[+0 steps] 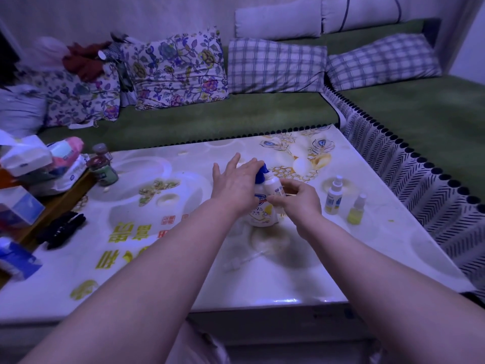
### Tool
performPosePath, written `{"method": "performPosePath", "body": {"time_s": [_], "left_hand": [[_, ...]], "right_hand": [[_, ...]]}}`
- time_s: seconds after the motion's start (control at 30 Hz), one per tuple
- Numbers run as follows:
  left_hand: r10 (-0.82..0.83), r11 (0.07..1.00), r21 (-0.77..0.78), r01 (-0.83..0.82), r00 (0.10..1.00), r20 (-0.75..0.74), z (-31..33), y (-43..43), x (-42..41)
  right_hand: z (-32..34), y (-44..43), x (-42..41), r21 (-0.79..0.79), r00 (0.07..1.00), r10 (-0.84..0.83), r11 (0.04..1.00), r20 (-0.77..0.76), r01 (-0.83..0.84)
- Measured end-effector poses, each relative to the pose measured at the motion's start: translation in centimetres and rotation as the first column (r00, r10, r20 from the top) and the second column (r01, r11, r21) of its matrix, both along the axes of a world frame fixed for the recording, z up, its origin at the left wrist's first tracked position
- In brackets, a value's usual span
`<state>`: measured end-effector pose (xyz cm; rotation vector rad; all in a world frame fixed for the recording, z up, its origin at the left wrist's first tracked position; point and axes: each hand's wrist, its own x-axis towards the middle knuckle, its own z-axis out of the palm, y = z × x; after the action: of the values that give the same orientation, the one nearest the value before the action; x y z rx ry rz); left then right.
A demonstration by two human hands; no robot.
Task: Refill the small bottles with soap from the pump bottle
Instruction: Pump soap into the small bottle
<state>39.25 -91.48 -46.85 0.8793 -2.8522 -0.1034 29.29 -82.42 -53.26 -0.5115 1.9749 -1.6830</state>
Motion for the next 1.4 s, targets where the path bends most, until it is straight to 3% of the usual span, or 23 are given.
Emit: {"method": "performPosePath", "body": {"time_s": [0.33, 1.13, 1.4], "left_hand": [[0.010, 0.998, 0.055, -0.008, 0.999, -0.043, 0.9, 0.0, -0.1], [0.025, 1.000, -0.002, -0.025, 1.000, -0.003, 0.1, 0.5, -0.2], [0.015, 0.996, 0.086, -0.009, 0.998, -0.065, 0.4, -0.2, -0.1]], "right_hand": [[0.6, -0.1, -0.2, -0.027, 1.000, 0.003, 1.000, -0.012, -0.003], [0.2, 0.0, -0.1, 0.024, 0.999, 0.002, 1.000, -0.046, -0.001], [0.2, 0.0, -0.1, 0.003, 0.999, 0.005, 1.000, -0.035, -0.005]]}}
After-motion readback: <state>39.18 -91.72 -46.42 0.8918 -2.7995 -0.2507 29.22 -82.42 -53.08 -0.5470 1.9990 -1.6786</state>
